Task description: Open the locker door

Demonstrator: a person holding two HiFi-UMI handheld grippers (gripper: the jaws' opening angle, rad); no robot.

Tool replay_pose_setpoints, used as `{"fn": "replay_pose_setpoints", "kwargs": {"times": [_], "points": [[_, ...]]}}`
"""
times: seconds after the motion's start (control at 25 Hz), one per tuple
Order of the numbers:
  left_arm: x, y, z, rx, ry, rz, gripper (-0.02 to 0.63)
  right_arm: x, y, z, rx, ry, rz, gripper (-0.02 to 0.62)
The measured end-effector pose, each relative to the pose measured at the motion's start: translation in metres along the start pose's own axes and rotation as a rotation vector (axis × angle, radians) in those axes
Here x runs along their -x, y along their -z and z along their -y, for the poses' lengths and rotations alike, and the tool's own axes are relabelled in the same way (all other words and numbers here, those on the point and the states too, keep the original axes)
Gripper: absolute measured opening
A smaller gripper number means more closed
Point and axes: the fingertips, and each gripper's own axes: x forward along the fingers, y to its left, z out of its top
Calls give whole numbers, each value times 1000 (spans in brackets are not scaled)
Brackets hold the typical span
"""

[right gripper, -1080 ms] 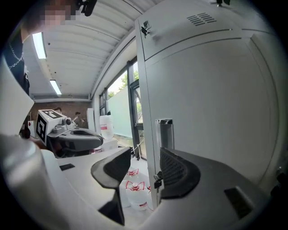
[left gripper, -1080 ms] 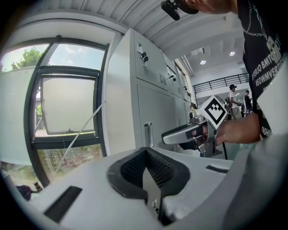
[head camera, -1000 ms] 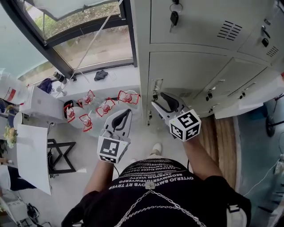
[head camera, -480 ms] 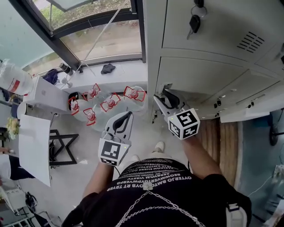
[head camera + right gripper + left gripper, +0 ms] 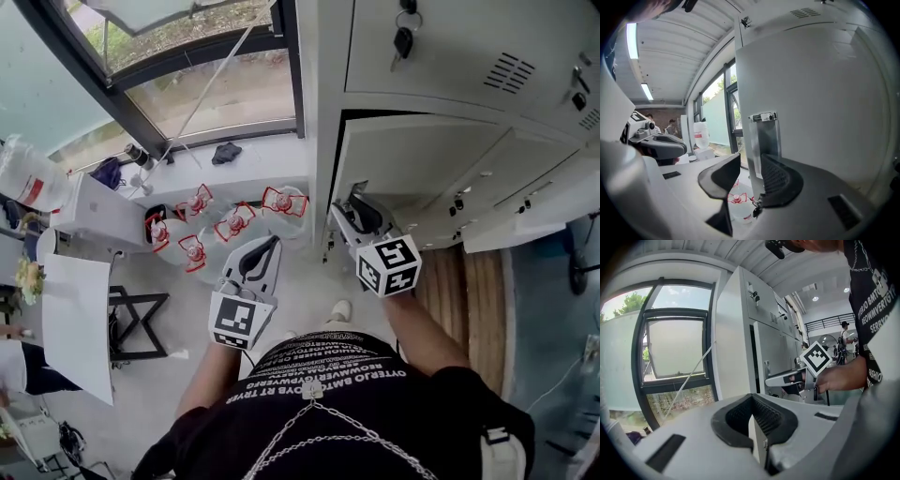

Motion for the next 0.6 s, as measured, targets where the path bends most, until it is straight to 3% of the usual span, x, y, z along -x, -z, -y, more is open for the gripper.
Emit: {"fn": "replay_pose_setpoints", "kwargs": {"times": [0.48,0.6], "points": [[42,13,4,-19,66,0,-2,49,14,-15,-30,157,-30,128],[53,21,0,-19,74,-11,-2,59,13,-18,-21,202,-26,196]]}}
